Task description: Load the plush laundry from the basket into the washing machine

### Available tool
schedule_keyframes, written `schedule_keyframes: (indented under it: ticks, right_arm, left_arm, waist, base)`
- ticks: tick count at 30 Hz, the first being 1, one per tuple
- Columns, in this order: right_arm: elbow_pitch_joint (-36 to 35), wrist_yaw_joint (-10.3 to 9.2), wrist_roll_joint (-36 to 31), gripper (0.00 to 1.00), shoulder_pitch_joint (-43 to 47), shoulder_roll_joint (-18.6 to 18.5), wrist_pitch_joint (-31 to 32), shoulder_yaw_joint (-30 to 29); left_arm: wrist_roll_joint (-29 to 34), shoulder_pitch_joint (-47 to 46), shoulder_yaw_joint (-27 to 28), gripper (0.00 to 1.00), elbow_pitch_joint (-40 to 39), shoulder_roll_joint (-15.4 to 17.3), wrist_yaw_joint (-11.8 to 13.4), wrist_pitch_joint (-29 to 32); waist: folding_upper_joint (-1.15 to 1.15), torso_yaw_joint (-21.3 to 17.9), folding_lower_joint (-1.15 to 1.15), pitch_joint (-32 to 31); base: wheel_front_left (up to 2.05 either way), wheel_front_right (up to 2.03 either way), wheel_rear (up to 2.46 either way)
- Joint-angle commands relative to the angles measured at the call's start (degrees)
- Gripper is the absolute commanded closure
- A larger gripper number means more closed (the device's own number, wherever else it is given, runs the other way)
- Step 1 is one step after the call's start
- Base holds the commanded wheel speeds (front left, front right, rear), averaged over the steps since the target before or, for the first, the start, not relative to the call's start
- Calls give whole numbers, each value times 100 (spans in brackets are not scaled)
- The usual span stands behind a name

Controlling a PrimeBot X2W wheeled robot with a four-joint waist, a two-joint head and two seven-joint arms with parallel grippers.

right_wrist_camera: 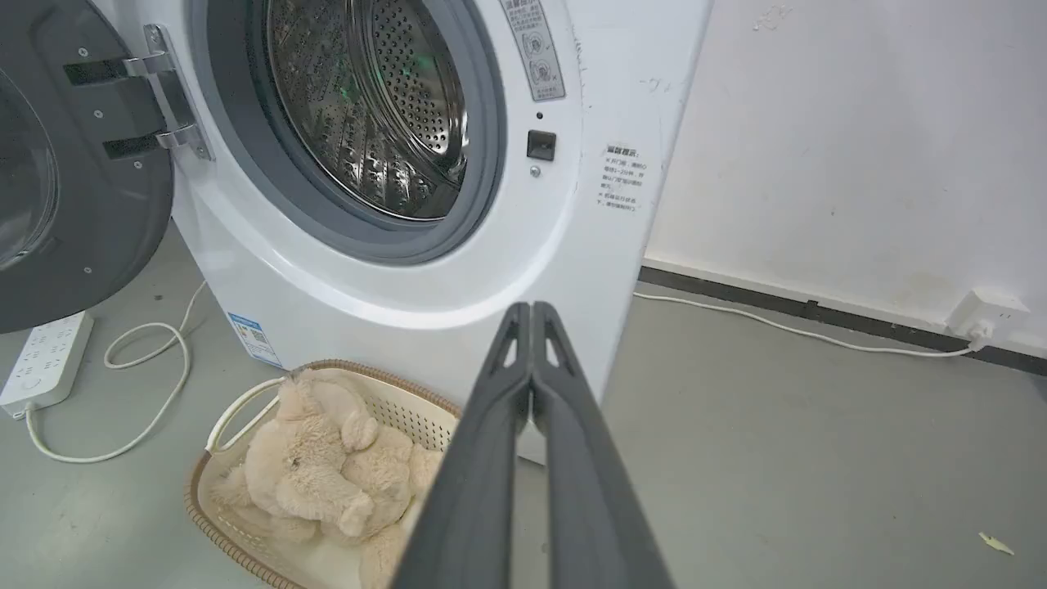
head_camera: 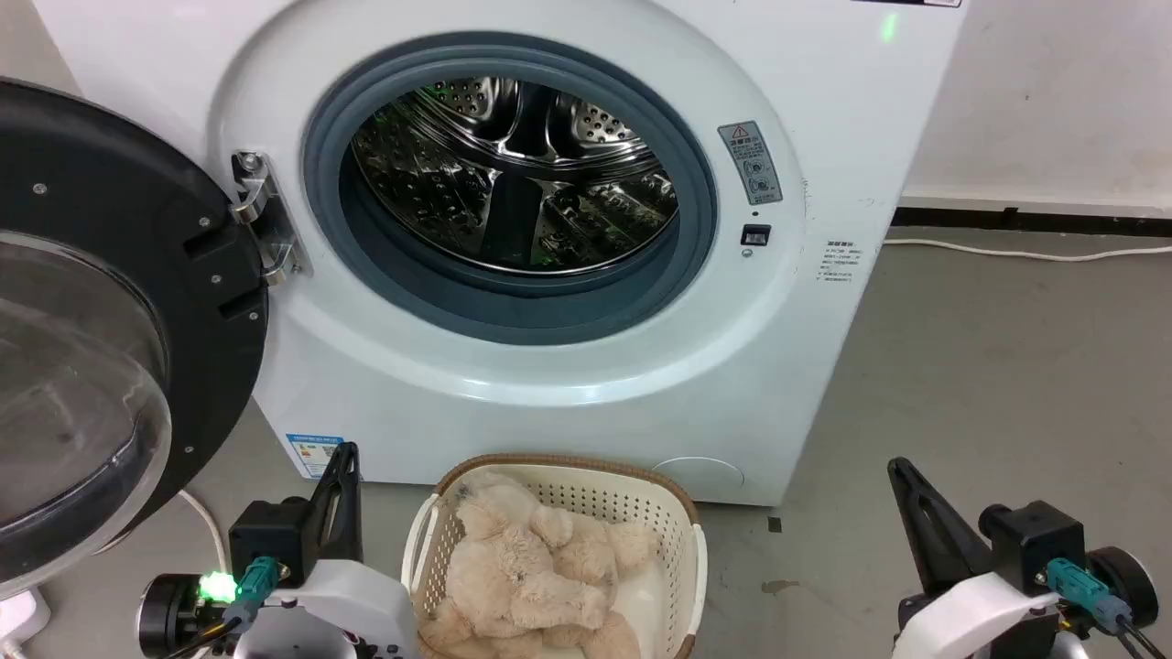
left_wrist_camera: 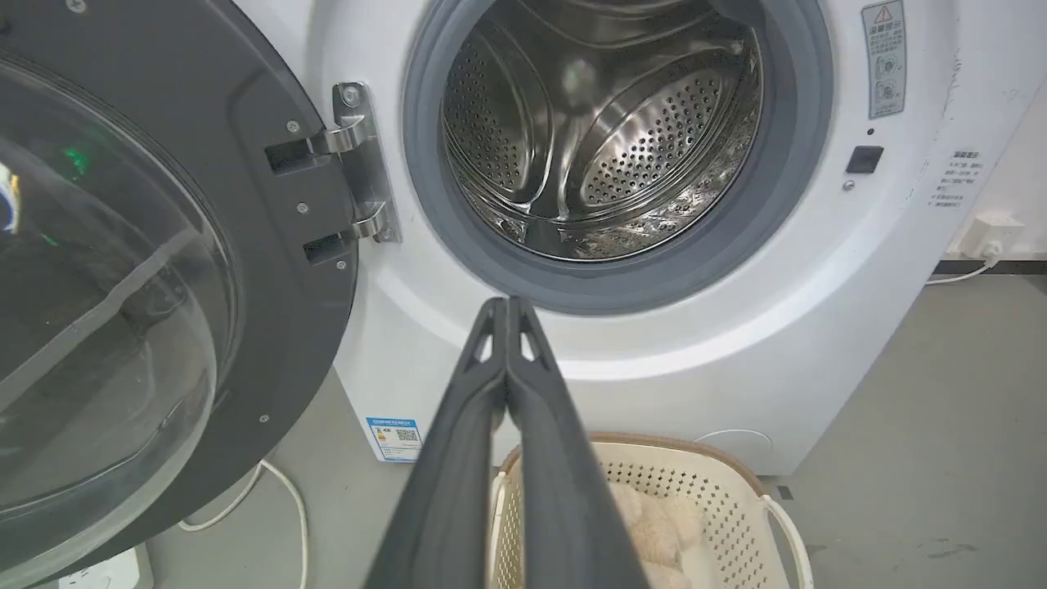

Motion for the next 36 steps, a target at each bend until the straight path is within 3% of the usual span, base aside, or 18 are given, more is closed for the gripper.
schedule_keyframes:
  ticks: [1,36]
  right_arm:
    - [-27,-4,-43,100,-65,-1,7,-3]
    - [-27,-4,-43,100,-65,-1,7,-3]
  left_arm:
    - [50,89,2,100,-25,-1,-31,2]
    - [50,89,2,100,-25,-1,-31,2]
  waist:
    - [0,0,0,0]
    - [0,0,0,0]
  base:
    - [0,0,0]
    - [0,0,0]
